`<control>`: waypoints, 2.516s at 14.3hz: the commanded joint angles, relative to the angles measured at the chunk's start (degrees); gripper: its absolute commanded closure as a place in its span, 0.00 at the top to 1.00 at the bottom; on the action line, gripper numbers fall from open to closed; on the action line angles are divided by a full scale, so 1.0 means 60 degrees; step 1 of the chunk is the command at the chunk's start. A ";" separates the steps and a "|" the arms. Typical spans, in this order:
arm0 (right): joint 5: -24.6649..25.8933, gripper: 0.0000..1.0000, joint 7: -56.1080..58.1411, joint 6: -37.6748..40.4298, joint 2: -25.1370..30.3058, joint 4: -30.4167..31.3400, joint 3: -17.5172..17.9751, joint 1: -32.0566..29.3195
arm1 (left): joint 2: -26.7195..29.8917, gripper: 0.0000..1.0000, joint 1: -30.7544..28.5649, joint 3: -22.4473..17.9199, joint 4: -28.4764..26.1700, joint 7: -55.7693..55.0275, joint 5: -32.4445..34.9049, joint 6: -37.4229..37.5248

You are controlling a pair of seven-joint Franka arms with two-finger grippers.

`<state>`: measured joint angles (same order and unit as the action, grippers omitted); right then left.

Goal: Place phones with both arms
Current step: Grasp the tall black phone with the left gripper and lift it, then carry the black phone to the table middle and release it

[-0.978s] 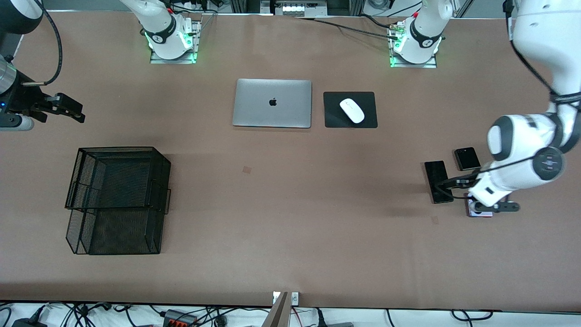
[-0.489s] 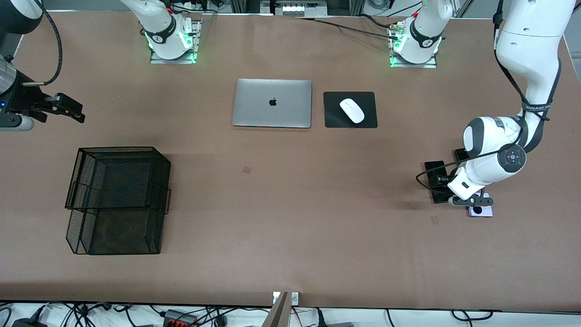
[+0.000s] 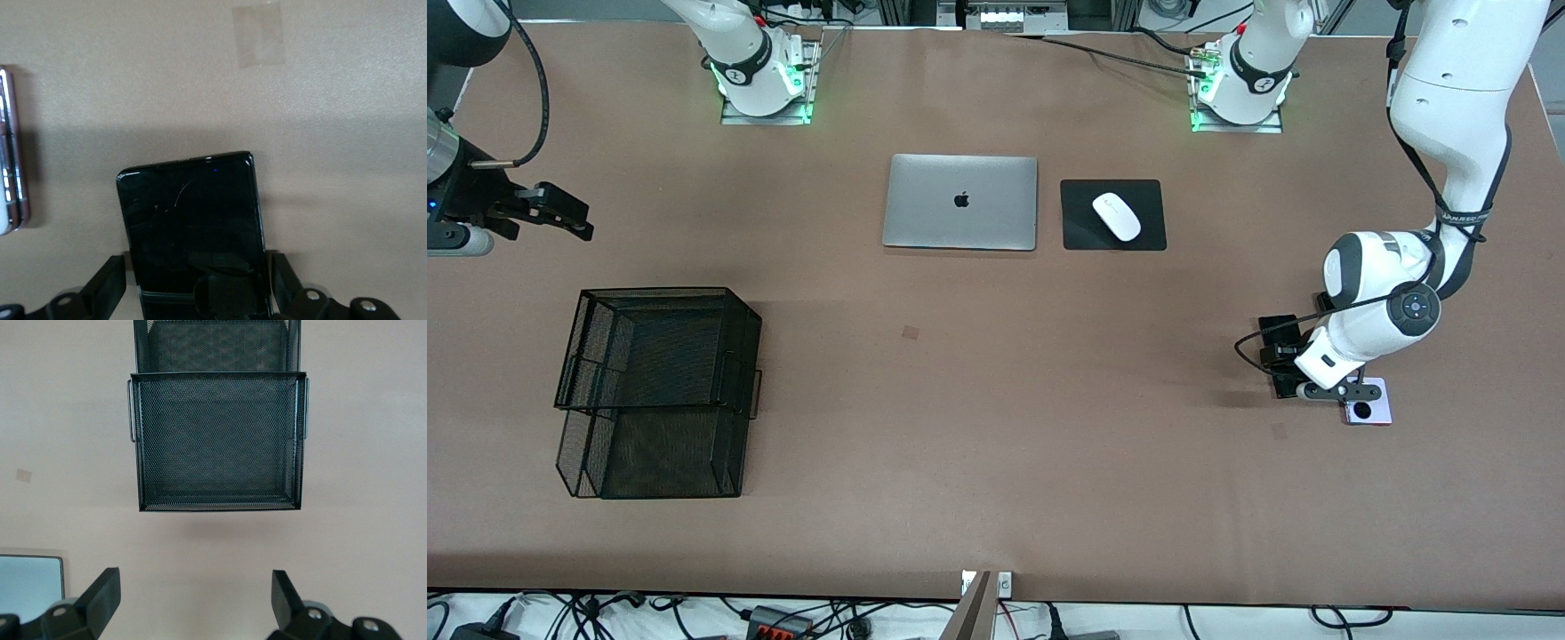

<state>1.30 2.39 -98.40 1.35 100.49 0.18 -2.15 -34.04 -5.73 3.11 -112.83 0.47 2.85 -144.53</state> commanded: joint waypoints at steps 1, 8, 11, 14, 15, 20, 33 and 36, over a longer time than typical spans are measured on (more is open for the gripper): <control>-0.0085 1.00 0.0041 0.0023 0.0112 0.0083 0.0102 -0.0126 | 0.0062 0.53 -0.0056 0.0053 -0.0121 -0.0180 0.0198 -0.0140; -0.0085 1.00 0.0070 0.0038 0.0097 0.0083 0.0088 -0.0155 | 0.0750 0.38 0.0281 0.0578 0.1207 -0.0180 0.0169 0.2401; -0.0114 1.00 0.0026 0.0067 0.0097 0.0083 0.0088 -0.0155 | 0.0736 0.38 0.0354 0.1866 0.1974 -0.1258 0.0110 0.3741; -0.0100 1.00 -0.0018 -0.0006 0.0054 0.0083 0.0088 -0.0126 | -0.0036 0.38 0.0892 0.2909 0.2965 -0.2317 0.0125 0.3684; -0.0042 1.00 -0.0018 -0.0021 0.0024 0.0054 0.0088 -0.0126 | -0.0533 0.38 0.1476 0.2925 0.3579 -0.2362 0.0096 0.3669; -0.0144 1.00 0.0070 0.0037 -0.0590 -0.0458 0.0073 -0.0184 | -0.2703 0.38 0.3822 0.2910 0.6249 -0.4439 0.0052 0.2853; -0.0144 1.00 0.0055 -0.0094 -0.1162 -0.0474 0.0146 -0.0097 | -0.3265 1.00 0.5160 0.2808 0.6164 -0.5893 0.0242 0.1263; -0.0173 1.00 -0.0062 -0.0167 -0.1687 -0.0488 0.0146 0.0472 | -0.2329 1.00 0.4547 0.2502 0.6178 -0.5923 0.0256 0.3689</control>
<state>0.93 2.44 -99.15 -6.31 98.74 0.83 -1.47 -53.32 24.35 19.63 -74.70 -34.80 3.30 -131.50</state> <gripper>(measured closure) 0.000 0.000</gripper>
